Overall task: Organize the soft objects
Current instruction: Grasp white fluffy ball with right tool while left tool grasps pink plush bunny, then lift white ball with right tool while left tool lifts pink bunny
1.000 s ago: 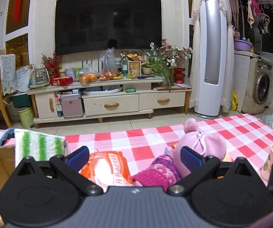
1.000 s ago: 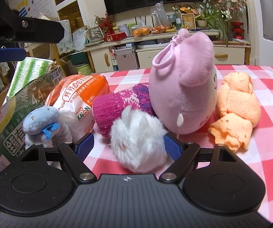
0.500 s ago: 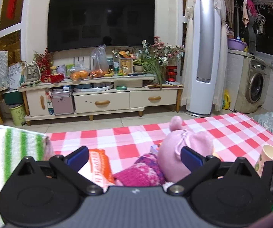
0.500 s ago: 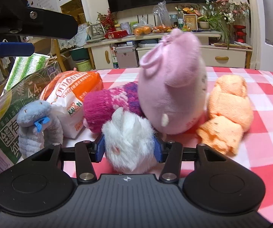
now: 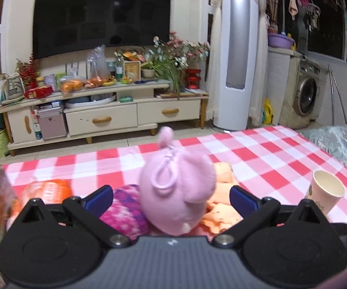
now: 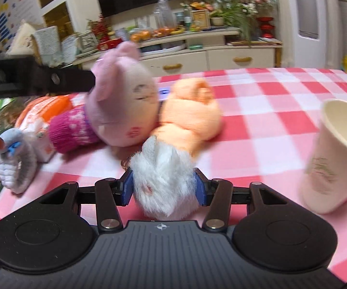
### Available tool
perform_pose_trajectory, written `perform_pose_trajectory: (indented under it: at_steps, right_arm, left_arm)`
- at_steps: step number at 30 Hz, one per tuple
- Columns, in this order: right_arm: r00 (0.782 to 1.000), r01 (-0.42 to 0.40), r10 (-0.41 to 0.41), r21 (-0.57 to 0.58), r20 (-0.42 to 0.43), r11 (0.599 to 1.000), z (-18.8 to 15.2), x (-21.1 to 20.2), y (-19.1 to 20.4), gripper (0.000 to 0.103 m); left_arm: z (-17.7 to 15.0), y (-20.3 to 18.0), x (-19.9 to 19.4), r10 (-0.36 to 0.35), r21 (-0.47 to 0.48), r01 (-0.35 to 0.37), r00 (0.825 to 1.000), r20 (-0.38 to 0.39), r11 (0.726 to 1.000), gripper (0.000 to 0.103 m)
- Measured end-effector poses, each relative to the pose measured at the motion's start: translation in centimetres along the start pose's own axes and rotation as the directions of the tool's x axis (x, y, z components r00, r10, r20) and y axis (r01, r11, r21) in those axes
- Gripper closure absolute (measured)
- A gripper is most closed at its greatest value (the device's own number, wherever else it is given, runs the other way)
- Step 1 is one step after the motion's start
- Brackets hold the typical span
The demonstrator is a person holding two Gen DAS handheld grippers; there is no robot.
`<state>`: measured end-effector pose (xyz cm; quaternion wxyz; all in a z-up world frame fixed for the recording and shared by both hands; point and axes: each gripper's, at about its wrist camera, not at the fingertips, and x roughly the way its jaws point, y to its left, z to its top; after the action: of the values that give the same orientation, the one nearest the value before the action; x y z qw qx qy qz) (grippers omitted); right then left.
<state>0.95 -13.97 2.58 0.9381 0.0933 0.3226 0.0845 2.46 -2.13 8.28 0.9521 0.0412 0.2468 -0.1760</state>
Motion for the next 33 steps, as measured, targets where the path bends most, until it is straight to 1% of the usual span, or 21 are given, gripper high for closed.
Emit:
perform_pose_trajectory:
  at_steps: [2, 4, 8, 10, 14, 15, 16, 17, 18, 19, 21, 23, 26, 27, 28, 29, 31, 33]
  right_arm:
    - [1.0, 0.017, -0.017, 0.009, 0.001, 1.0, 0.1, -0.1, -0.7, 0.041]
    - [1.0, 0.022, -0.022, 0.017, -0.001, 1.0, 0.2, 0.0, -1.3, 0.04]
    - [1.0, 0.005, -0.004, 0.038, -0.007, 0.999, 0.4, 0.6, -2.0, 0.036]
    - [1.0, 0.002, -0.002, 0.036, -0.014, 0.999, 0.4, 0.8, -2.2, 0.031]
    - [1.0, 0.0, 0.001, 0.033, -0.028, 0.999, 0.5, 1.1, -2.7, 0.025]
    - [1.0, 0.001, 0.0, 0.03, -0.028, 1.0, 0.6, 1.3, -2.7, 0.02]
    - [1.0, 0.005, -0.004, 0.027, -0.026, 1.0, 0.7, 1.4, -2.7, 0.011]
    - [1.0, 0.013, -0.012, 0.026, -0.022, 1.0, 0.8, 1.4, -2.6, 0.007]
    - [1.0, 0.017, -0.016, 0.026, -0.02, 1.0, 0.8, 1.2, -2.5, 0.005]
    - [1.0, 0.018, -0.018, 0.027, -0.022, 0.999, 0.9, 1.4, -2.7, 0.005]
    - [0.999, 0.022, -0.021, 0.034, -0.028, 0.999, 0.9, 1.8, -2.9, 0.005]
    - [0.999, 0.031, -0.03, 0.031, -0.025, 0.999, 1.0, 1.9, -2.9, 0.005]
    - [0.999, 0.029, -0.028, 0.032, -0.028, 0.999, 1.1, 2.0, -2.9, 0.007]
    - [0.999, 0.034, -0.034, 0.024, -0.029, 0.999, 1.1, 2.0, -2.8, 0.009]
    - [0.999, 0.041, -0.04, 0.011, -0.028, 0.999, 1.2, 2.1, -2.7, 0.015]
    - [0.999, 0.043, -0.043, -0.002, -0.028, 0.999, 1.2, 2.1, -2.6, 0.019]
    - [0.999, 0.045, -0.046, -0.016, -0.027, 0.999, 1.2, 2.2, -2.4, 0.036]
    - [0.999, 0.043, -0.044, -0.02, -0.023, 0.999, 1.3, 2.3, -2.5, 0.039]
  left_arm:
    - [0.0, -0.7, 1.2, 0.006, 0.024, -0.005, 1.0, -0.012, 1.0, 0.001]
    - [0.1, -1.4, 2.2, 0.026, 0.037, -0.026, 0.999, -0.019, 0.999, 0.001]
    - [0.2, -1.8, 3.9, 0.056, 0.036, -0.055, 0.998, -0.034, 0.998, 0.001]
    - [0.2, -1.8, 4.7, 0.073, 0.042, -0.071, 0.996, -0.043, 0.997, 0.001]
    - [0.2, -1.7, 5.9, 0.101, 0.037, -0.099, 0.994, -0.051, 0.994, 0.001]
    - [0.3, -1.6, 6.2, 0.108, 0.033, -0.107, 0.993, -0.051, 0.994, 0.001]
    - [0.3, -1.5, 6.4, 0.116, 0.03, -0.114, 0.992, -0.053, 0.993, 0.003]
    - [0.3, -1.4, 6.6, 0.122, 0.027, -0.121, 0.991, -0.057, 0.992, 0.004]
    - [0.3, -1.3, 6.8, 0.126, 0.024, -0.125, 0.99, -0.064, 0.992, 0.011]
    - [0.2, -1.2, 7.0, 0.131, 0.021, -0.13, 0.989, -0.072, 0.991, 0.015]
    - [0.1, -0.8, 7.2, 0.115, -0.002, -0.116, 0.99, -0.082, 0.993, 0.017]
    - [0.2, -0.7, 7.1, 0.116, -0.015, -0.117, 0.99, -0.082, 0.993, 0.019]
    - [0.3, -0.9, 6.9, 0.116, -0.017, -0.118, 0.989, -0.088, 0.993, 0.021]
    - [0.3, -0.8, 6.7, 0.115, -0.024, -0.117, 0.989, -0.09, 0.993, 0.022]
    - [0.3, -0.8, 6.6, 0.111, -0.033, -0.115, 0.989, -0.092, 0.993, 0.022]
    - [0.3, -0.7, 6.5, 0.108, -0.044, -0.112, 0.99, -0.094, 0.993, 0.022]
    - [0.4, -0.6, 5.9, 0.104, -0.059, -0.11, 0.99, -0.092, 0.992, 0.022]
    - [0.5, -0.6, 5.2, 0.101, -0.058, -0.106, 0.991, -0.086, 0.993, 0.022]
